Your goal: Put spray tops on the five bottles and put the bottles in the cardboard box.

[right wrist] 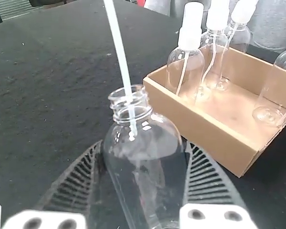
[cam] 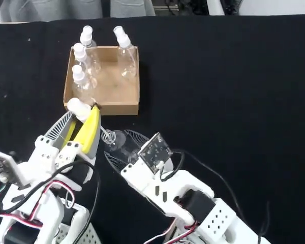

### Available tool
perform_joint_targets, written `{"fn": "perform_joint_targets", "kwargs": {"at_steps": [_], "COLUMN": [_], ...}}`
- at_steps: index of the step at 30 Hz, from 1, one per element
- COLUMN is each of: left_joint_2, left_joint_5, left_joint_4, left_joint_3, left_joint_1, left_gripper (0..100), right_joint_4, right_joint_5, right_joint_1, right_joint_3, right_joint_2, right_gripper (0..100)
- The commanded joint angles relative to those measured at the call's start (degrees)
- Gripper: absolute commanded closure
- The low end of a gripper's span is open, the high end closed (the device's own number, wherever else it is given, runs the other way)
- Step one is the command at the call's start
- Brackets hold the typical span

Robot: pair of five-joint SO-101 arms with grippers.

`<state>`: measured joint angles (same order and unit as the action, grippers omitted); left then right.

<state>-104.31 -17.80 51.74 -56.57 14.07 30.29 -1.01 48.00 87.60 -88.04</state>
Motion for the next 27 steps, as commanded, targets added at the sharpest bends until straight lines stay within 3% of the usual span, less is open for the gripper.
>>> {"fn": "perform_joint_targets", "kwargs": {"at_steps": [1, 27], "left_joint_2": [-0.2, -0.2], "left_joint_5": [-0.1, 0.1], "left_joint_4": [0.1, 1.6], "left_joint_3": [-0.5, -4.0], "left_joint_1": [0.9, 1.0], "left_gripper": [97, 97], "right_joint_4": [-2.0, -7.6], "right_joint_5": [-0.1, 0.0], "right_joint_1": [0.6, 0.5], "right_joint_3": [-0.7, -0.2], "right_joint_2": [-1.4, -1.4], "right_gripper": [87.1, 87.1]}}
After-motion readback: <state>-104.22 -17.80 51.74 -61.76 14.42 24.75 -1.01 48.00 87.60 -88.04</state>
